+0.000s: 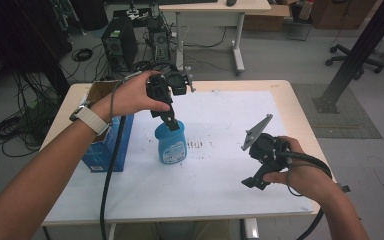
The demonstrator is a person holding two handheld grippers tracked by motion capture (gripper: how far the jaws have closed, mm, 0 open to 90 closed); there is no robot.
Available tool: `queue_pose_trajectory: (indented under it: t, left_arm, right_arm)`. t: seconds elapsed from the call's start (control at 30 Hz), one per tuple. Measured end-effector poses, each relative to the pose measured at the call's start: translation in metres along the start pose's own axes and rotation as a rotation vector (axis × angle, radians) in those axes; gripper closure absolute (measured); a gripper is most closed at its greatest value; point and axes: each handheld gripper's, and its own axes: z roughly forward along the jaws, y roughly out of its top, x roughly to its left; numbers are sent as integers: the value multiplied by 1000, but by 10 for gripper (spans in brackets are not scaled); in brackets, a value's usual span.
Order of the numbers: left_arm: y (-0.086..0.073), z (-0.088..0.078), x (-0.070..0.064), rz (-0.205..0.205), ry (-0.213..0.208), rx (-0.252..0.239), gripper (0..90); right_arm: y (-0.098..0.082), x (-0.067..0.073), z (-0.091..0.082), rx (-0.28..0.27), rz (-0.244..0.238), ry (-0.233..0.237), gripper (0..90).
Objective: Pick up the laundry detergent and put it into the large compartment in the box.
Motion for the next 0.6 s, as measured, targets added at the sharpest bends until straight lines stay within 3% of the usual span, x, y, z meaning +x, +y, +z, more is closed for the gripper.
queue_pose_trajectory:
  t: [0.37,0.6]
  left_arm:
    - [-1,7,4,5,2,7,68]
    - [-3,15,7,-14,4,19,69]
  right_arm:
    - [-1,-1,2,5,9,4,102]
    - [0,-2,4,7,7,6,101]
